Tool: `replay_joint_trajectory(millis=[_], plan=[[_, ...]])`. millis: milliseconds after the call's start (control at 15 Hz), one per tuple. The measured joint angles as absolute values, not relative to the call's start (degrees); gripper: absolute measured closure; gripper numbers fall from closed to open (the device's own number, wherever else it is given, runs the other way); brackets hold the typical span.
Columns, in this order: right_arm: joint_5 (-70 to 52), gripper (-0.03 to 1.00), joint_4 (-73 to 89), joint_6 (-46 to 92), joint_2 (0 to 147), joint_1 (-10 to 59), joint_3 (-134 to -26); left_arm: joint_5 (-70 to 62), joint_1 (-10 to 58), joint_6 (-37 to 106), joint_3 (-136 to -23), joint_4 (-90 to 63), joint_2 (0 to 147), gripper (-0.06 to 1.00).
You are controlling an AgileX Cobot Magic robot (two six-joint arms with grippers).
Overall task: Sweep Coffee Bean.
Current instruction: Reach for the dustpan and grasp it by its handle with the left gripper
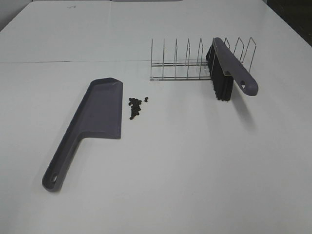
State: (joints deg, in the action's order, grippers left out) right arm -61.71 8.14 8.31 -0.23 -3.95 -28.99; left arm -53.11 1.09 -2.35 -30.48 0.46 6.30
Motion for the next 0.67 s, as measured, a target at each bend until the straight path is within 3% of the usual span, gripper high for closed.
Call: replay_joint_trajectory(millis=[667], plan=[[-61.7,0.28,8.1,8.3,-0.2,-4.0,-29.0,-21.8,1.1,10.1,-37.6,-18.2,49.7,0.2]])
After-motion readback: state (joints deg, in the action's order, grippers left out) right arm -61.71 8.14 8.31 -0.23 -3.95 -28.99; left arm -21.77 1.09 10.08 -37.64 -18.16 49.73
